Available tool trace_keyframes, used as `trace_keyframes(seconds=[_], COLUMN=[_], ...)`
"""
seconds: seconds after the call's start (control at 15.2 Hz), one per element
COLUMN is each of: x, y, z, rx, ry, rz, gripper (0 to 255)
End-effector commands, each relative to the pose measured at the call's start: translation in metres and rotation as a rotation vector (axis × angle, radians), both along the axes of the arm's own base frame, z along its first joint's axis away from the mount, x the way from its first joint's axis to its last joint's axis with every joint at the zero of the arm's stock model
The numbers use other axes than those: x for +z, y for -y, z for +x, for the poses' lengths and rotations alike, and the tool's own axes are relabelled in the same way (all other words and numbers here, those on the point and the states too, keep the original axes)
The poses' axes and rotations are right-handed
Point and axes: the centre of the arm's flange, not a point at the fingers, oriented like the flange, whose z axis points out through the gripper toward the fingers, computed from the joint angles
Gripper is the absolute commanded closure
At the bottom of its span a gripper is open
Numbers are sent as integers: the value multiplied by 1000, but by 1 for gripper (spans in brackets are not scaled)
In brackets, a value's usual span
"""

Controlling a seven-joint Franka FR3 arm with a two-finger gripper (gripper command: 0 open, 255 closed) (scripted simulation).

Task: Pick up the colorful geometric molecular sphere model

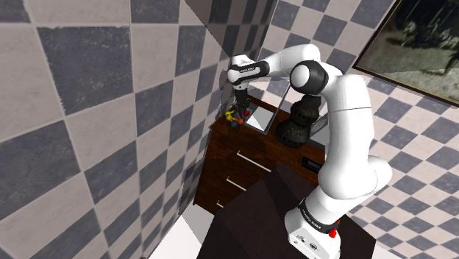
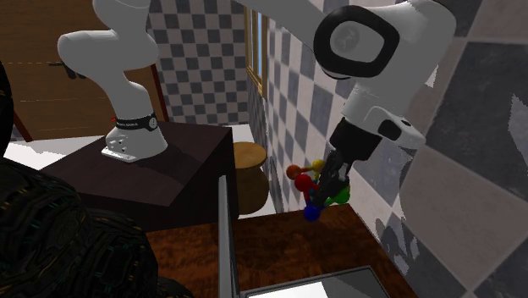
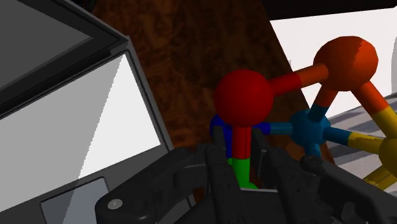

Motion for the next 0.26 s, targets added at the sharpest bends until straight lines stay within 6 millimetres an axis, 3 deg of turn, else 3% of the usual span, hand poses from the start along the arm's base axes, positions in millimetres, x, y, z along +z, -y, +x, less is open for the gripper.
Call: trace_keyframes(seconds=[0.0,0.2], x=[9,16], y=[0,0], z=[0,0], rx=[0,0], ry=[0,0], rz=[0,0], gripper=[255,255])
